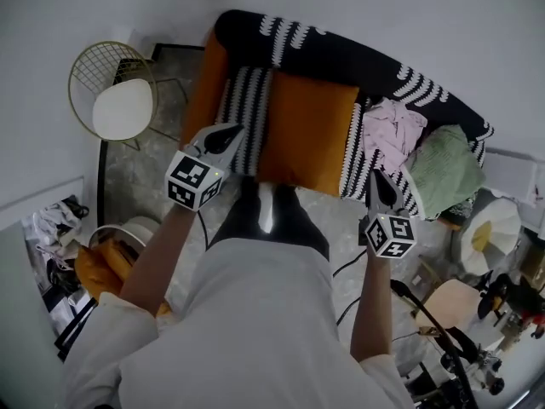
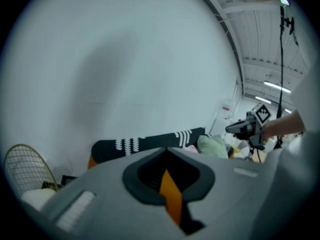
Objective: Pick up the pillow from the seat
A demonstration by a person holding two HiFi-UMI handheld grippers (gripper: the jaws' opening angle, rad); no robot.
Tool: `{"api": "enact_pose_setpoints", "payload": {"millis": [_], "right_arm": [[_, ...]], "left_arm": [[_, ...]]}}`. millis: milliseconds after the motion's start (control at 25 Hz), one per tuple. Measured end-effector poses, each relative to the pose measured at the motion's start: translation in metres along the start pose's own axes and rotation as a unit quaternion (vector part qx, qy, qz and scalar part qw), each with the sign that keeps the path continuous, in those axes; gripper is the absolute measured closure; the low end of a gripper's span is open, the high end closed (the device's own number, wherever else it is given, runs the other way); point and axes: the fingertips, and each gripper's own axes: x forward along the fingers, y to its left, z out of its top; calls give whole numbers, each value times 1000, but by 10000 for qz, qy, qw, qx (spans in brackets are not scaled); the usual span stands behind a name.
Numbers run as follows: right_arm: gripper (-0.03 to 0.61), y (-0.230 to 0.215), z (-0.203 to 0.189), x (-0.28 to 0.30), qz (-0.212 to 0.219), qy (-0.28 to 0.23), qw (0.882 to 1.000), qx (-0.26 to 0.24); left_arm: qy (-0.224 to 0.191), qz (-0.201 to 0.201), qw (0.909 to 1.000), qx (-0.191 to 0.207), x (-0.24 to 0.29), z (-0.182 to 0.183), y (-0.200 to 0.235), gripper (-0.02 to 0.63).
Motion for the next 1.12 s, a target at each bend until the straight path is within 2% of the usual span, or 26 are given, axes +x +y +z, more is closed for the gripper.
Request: {"api": "enact_pose_setpoints", "payload": {"millis": [320,600,680,920,1120], "right_arm": [[541,-44,-21,48,286,428,9987,-4],[524,-73,-52,98,496,805,9955,24],[522,-80,-60,114,551,883,9946,11],[517,-92,-87,154,673,1134,9912,77],[498,-105,-116,193,767,1402,9871,94]], "left_arm": [[112,130,9994,-311,53,-16,-4,614],[312,98,9983,-480,100,-48,1,612],[339,97,9979,-549,115,-57,7,577],[514,198,9954,-780,146,-92,22,563],[757,215,9925,-936,177,-129,35,525]]}}
